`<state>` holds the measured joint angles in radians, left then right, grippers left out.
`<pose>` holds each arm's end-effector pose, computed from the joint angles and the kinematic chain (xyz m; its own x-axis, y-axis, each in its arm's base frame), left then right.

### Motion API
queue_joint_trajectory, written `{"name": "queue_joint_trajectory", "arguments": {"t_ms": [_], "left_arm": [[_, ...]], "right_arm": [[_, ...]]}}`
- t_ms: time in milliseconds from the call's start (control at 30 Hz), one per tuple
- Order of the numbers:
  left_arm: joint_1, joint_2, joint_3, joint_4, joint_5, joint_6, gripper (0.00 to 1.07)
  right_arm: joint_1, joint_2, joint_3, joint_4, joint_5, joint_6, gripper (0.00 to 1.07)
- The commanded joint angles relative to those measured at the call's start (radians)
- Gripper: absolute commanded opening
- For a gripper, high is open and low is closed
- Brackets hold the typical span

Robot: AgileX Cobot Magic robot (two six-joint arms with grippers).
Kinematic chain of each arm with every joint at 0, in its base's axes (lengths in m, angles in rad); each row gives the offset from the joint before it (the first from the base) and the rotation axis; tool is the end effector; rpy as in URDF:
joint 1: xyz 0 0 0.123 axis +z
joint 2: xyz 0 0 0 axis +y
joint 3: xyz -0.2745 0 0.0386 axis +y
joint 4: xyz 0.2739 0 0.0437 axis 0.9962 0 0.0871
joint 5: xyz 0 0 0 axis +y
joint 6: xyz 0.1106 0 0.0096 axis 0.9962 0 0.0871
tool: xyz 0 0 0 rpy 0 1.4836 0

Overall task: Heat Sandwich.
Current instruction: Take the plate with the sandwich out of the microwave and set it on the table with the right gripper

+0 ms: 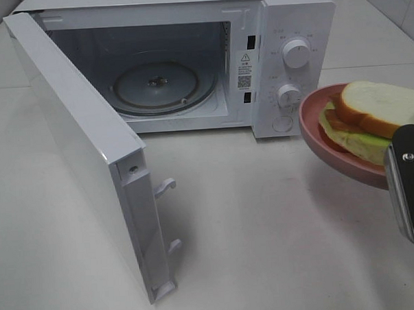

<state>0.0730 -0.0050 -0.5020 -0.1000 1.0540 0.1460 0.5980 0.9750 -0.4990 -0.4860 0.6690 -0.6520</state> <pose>0.0433 -0.0065 0.2825 -0.4381 0.0642 -0.8966 0.0474 0.9977 0.0482 0.1825 0.0853 0.1958 0.0051 -0.9981 -0.0610 -0.8065 0.0320 -0.5904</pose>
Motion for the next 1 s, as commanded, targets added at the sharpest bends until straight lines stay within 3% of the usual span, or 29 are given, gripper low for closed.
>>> {"name": "queue_joint_trajectory", "arguments": {"t_ms": [33, 567, 1000], "left_arm": [[0.005, -0.021, 0.000, -0.004, -0.011, -0.007, 0.95], [0.005, -0.021, 0.000, -0.004, -0.011, -0.007, 0.95], [0.005, -0.021, 0.000, -0.004, -0.011, -0.007, 0.95]], "right_arm": [[0.000, -0.009, 0.001, -0.085, 0.028, 0.109, 0.00], [0.000, 0.014, 0.001, -0.269, 0.220, 0.504, 0.00], [-0.003, 0.230, 0.001, -0.433, 0.227, 0.963, 0.00]]}}
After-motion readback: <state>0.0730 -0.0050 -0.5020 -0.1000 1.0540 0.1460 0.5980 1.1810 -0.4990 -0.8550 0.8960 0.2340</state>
